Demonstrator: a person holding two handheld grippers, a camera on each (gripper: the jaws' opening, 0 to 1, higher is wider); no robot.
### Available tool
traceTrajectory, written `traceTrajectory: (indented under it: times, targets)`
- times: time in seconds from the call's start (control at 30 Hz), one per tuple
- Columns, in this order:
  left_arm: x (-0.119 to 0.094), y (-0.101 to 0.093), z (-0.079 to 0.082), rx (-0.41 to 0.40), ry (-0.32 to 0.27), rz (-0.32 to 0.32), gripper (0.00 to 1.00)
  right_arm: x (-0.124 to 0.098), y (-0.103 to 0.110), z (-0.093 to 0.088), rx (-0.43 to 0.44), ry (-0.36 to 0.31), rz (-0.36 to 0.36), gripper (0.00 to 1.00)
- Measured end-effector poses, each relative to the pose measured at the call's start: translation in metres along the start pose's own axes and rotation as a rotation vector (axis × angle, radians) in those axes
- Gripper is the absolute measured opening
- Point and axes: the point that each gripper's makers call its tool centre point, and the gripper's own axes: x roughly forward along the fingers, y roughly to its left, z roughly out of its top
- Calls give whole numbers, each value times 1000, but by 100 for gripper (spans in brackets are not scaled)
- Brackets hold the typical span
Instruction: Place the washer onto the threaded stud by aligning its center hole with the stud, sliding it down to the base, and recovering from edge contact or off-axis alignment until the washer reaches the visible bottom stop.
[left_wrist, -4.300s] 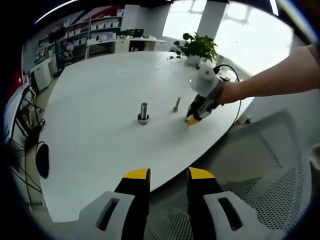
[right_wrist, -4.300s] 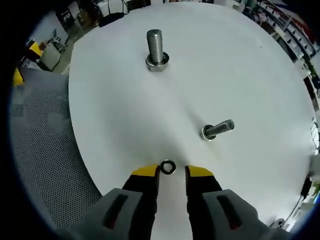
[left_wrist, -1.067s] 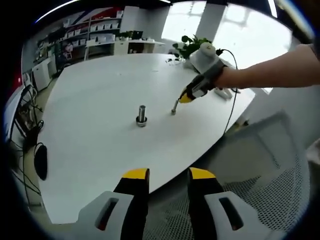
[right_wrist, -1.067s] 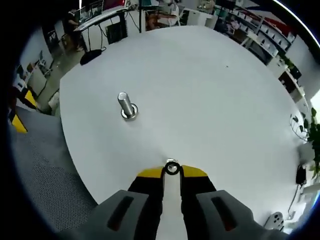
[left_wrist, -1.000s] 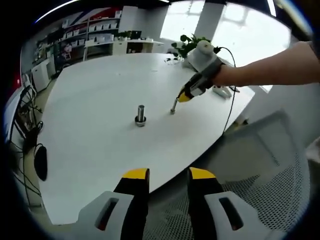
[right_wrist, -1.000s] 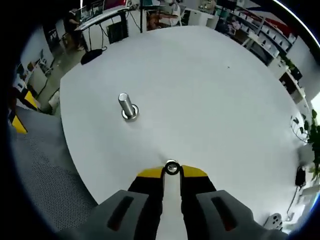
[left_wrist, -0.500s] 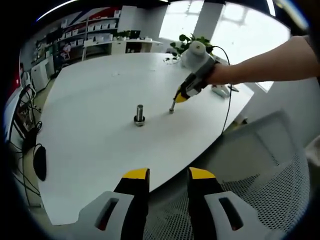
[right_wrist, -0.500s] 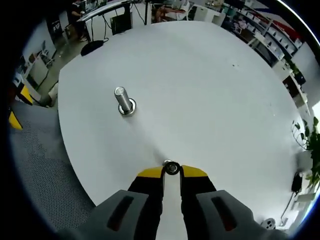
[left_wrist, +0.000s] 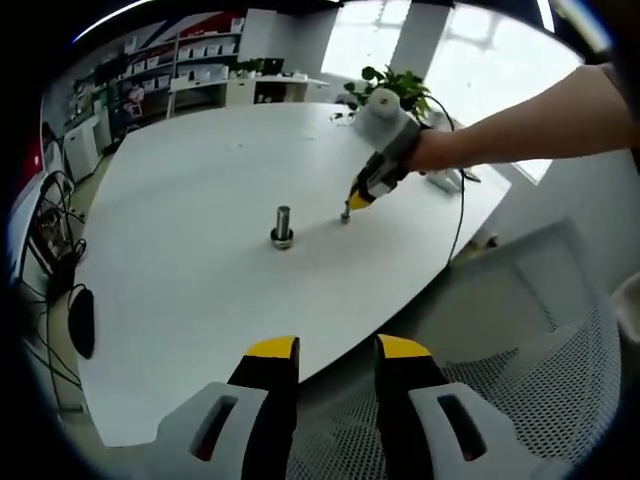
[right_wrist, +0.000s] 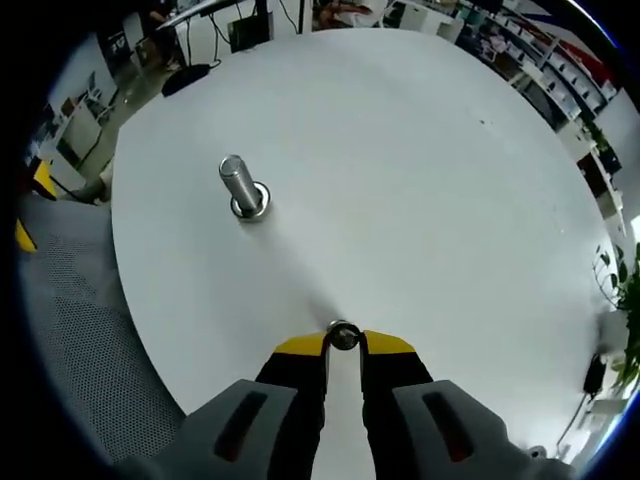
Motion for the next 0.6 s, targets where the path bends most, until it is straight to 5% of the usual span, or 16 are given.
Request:
traceTrajectory:
  times: [0.6]
  targets:
    - [0,4,0,-16,-3,22,28,18,5,-9,-34,33,32,16]
